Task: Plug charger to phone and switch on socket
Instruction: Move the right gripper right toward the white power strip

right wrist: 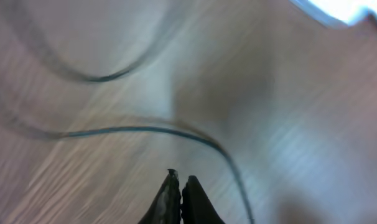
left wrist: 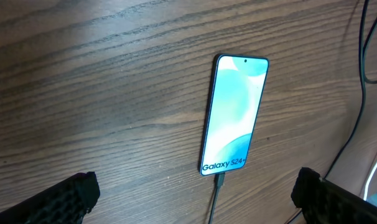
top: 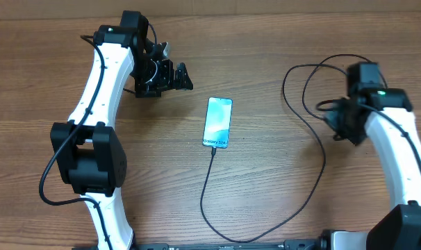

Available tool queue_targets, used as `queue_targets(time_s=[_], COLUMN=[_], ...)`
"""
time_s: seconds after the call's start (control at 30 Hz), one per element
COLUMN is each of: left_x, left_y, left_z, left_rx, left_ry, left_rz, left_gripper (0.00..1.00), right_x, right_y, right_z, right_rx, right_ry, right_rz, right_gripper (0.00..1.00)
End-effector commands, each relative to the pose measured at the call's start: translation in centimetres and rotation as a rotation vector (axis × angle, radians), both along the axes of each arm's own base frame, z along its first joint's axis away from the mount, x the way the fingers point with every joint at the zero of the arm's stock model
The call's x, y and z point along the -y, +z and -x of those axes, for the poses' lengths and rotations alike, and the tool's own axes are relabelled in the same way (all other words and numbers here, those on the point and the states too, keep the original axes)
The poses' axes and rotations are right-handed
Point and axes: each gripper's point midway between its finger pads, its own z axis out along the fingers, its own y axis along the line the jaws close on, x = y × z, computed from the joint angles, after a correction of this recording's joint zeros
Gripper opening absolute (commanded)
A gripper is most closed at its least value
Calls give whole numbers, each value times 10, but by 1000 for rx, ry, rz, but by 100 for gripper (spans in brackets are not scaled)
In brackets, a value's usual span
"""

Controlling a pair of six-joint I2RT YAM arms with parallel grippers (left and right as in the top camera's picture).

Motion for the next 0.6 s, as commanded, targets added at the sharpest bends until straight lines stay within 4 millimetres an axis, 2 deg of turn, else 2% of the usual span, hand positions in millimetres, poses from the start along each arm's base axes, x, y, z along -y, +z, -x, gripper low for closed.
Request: queue_targets(time_s=[0.0,0.07,0.1,0.13,0.17,0.2,0.3,0.37,0.47,0.57], left_x=[-1,-1,-1,-1,-1,-1,-1,-1,-1,-1], left_y=[14,14,14,14,14,14,14,14,14,14], left_z=[-2,-2,-2,-2,-2,-2,-2,-2,-2,-2], left_rx=[35,35,35,35,35,35,35,35,35,35], left_ry=[8,8,8,8,8,8,8,8,8,8], left_rz=[2,2,2,2,2,2,2,2,2,2], left_gripper=[100,100,100,100,100,100,100,100,100,100], right_x=[33,47,55,64,72,80,101,119,140,153], right_y=[-4,-5,-5,-5,-5,-5,-5,-5,-1,3], right_z=[20,28,31,33,36,41,56,61,48,33], right_rx=[-21,-18,-8,2,12,17,17,33,110,163], right_ry=[-286,-372,-420,-460,-497,-537,-626,-643,-540,-399], right_rz=[-33,-92,-122,-141,-153,-163,-163,-123,-76,-18], right_gripper=[4,4,7,24,52,87,98,98,100,100])
